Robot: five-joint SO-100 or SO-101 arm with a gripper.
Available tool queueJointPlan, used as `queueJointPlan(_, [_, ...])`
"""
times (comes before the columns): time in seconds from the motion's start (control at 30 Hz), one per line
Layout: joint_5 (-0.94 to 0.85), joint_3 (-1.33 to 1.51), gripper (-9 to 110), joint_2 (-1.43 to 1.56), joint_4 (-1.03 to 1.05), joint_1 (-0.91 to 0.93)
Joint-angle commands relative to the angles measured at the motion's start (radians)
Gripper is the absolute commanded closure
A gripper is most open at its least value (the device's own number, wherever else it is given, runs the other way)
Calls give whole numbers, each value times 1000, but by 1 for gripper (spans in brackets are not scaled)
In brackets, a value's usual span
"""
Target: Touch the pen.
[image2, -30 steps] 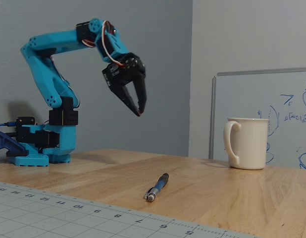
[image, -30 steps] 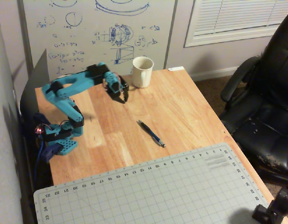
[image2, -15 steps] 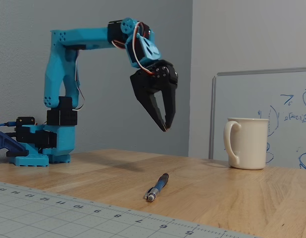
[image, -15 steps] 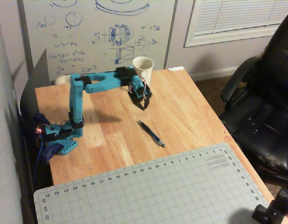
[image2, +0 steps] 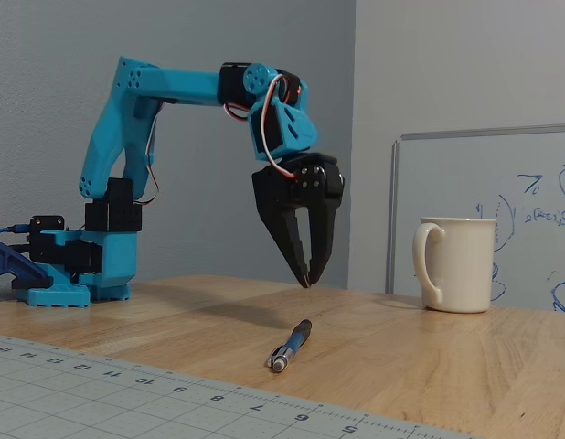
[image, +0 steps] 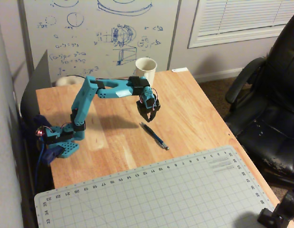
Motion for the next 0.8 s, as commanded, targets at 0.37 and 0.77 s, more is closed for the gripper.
queueJointPlan(0.37, [-12, -103, 101, -64, -17, -3])
queueJointPlan(0.77, [-12, -184, 101, -176, -18, -8])
